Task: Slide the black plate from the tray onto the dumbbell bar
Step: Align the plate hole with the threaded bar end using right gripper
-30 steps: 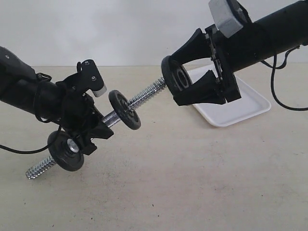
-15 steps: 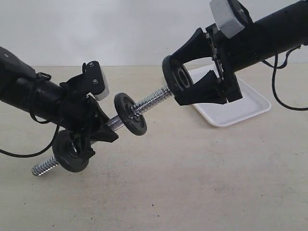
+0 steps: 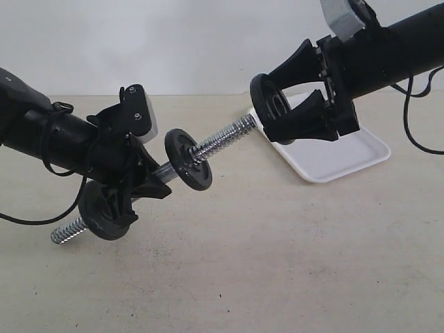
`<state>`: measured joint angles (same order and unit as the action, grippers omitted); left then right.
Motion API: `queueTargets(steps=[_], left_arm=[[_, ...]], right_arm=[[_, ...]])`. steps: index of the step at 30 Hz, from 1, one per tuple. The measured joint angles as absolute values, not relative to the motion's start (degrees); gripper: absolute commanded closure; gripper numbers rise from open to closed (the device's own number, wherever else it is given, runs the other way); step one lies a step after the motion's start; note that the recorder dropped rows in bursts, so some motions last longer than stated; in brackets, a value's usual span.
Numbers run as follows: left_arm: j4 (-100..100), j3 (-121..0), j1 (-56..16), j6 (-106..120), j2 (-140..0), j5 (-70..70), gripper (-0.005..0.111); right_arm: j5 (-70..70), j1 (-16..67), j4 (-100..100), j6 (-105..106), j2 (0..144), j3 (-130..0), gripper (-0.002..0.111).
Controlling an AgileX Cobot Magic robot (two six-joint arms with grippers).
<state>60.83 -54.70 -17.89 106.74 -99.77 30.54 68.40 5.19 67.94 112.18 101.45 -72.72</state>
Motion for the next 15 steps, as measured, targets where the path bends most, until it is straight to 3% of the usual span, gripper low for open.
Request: queueTargets(steps=[15], left_arm=[[63.91, -54.7, -17.89, 109.94, -99.77, 29.65, 0.102]], right_arm=[[68.39, 7.16, 70.18, 113.48, 101.45, -72.72, 0.109]])
